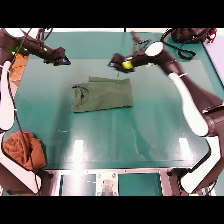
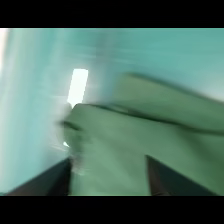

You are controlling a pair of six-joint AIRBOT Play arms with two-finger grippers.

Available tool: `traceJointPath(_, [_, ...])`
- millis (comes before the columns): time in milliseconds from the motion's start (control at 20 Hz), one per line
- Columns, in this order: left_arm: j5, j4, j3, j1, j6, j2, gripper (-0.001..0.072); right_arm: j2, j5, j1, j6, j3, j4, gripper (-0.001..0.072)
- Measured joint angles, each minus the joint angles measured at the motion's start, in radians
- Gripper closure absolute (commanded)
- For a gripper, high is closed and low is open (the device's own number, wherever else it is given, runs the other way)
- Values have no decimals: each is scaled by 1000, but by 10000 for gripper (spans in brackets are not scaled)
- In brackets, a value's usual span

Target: Fold the shirts.

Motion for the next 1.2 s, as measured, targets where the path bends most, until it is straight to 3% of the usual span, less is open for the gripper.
traceJointPath(100, [0, 0, 0, 0, 1, 0, 683, 16, 124, -94, 0, -27, -53, 113])
traceJointPath(300, [-1, 1, 0, 1, 2, 0, 683, 29, 222, -197, -39, -167, -104, 88])
traceJointPath(450, [0, 1, 0, 2, 3, 0, 683, 26, 207, -195, -100, -282, -90, 87])
traceJointPath(750, [-1, 1, 0, 2, 3, 0, 683, -39, 121, -100, -187, -362, 78, 91])
traceJointPath(800, [-1, 1, 0, 1, 3, 0, 683, -51, 105, -86, -193, -366, 101, 210])
traceJointPath(850, [-3, 1, 0, 1, 3, 0, 684, -60, 89, -76, -201, -369, 113, 581])
traceJointPath(950, [-3, 2, 0, 2, 3, 0, 683, -77, 81, -64, -216, -364, 158, 684])
traceJointPath(1200, [-15, 1, 0, 2, 3, 0, 684, -33, 130, -74, -241, -219, 266, 685])
